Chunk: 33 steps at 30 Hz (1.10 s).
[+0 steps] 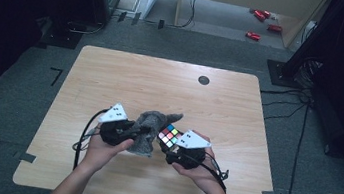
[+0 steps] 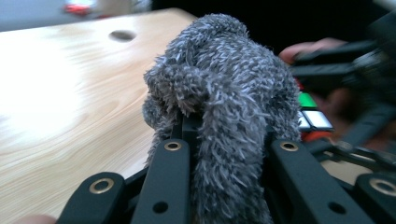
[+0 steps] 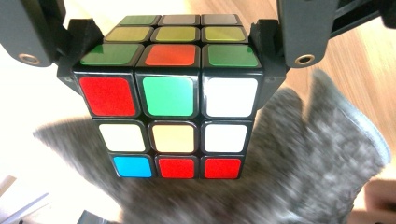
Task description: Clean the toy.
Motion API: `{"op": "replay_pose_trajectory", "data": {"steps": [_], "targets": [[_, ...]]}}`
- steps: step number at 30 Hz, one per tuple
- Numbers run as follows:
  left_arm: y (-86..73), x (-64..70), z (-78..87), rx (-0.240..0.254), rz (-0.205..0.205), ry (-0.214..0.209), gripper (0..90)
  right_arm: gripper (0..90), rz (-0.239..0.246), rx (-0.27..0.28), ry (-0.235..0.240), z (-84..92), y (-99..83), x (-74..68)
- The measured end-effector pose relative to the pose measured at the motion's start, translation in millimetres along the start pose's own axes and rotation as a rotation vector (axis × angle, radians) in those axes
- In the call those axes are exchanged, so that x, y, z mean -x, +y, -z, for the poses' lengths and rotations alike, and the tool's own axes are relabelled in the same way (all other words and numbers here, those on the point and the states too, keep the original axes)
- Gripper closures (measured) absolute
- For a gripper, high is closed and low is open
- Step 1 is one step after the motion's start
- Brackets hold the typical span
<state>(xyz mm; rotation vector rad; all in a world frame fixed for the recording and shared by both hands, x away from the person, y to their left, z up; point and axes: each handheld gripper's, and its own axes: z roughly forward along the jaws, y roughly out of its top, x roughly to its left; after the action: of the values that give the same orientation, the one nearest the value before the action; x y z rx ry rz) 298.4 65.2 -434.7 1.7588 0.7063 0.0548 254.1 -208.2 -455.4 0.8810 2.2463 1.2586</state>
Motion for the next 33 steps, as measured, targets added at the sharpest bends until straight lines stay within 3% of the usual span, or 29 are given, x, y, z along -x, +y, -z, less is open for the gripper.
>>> {"op": "replay_pose_trajectory", "data": {"steps": [1, 3, 4, 5, 8, 11, 13, 14, 16, 17, 20, 23, 24, 25, 29, 31, 33], "targets": [[0.0, 0.0, 0.0, 0.000, 0.000, 0.000, 77.7, 34.6, 0.000, 0.000, 0.000, 0.0, 0.0, 0.0], [-1.1, -5.5, 2.6, 0.022, 0.030, -0.071, 77.7, 34.6, -0.015, 0.030, 0.010, 4.8, 0.7, 3.8], [-3.7, -3.8, -1.0, 0.008, 0.016, -0.137, 77.5, 34.6, -0.015, 0.046, 0.019, 7.3, 1.2, 4.7], [-5.2, -1.4, -4.2, -0.009, -0.002, -0.157, 77.3, 34.6, -0.006, 0.054, 0.023, 7.7, 1.4, 4.3], [-8.7, 3.0, -11.7, -0.053, -0.036, -0.157, 77.2, 34.6, 0.007, 0.065, 0.033, 8.1, 2.3, 1.9], [-11.7, 0.6, -15.7, -0.094, -0.025, -0.164, 77.1, 34.6, 0.028, 0.086, 0.039, 12.6, 2.8, 1.5], [-14.0, -2.3, -17.3, -0.120, -0.022, -0.141, 77.1, 34.6, 0.030, 0.101, 0.047, 15.0, 3.0, 2.9], [-15.5, -4.4, -17.8, -0.119, -0.003, -0.140, 77.0, 34.6, 0.018, 0.133, 0.075, 19.7, 4.3, 3.9], [-15.2, -4.6, -16.9, -0.099, 0.012, -0.153, 77.0, 34.6, 0.025, 0.138, 0.086, 20.6, 4.7, 3.5], [-12.2, -4.0, -13.5, -0.053, 0.030, -0.187, 77.0, 34.6, 0.044, 0.122, 0.092, 18.6, 3.8, 0.4], [-10.1, -3.9, -10.4, -0.027, 0.040, -0.211, 76.9, 34.6, 0.071, 0.093, 0.095, 13.5, 1.1, -3.8], [-12.3, -5.3, -13.1, -0.071, 0.032, -0.159, 76.9, 34.6, 0.093, 0.081, 0.106, 10.1, 1.7, -9.9], [-15.3, -5.5, -17.4, -0.121, 0.019, -0.096, 76.9, 34.6, 0.094, 0.089, 0.109, 11.1, 3.0, -10.3], [-16.4, -4.8, -19.0, -0.130, 0.011, -0.092, 76.9, 34.6, 0.093, 0.098, 0.111, 12.5, 4.6, -10.3], [-13.5, -1.3, -17.0, -0.097, 0.008, -0.117, 76.8, 34.6, 0.090, 0.100, 0.112, 13.9, 5.1, -10.1], [-8.6, -1.0, -10.2, -0.031, 0.037, -0.173, 76.8, 34.6, 0.086, 0.076, 0.113, 10.1, 1.6, -9.5], [-7.7, -1.3, -9.5, -0.032, 0.034, -0.170, 76.8, 34.6, 0.092, 0.067, 0.109, 8.4, 0.8, -10.1]]}}
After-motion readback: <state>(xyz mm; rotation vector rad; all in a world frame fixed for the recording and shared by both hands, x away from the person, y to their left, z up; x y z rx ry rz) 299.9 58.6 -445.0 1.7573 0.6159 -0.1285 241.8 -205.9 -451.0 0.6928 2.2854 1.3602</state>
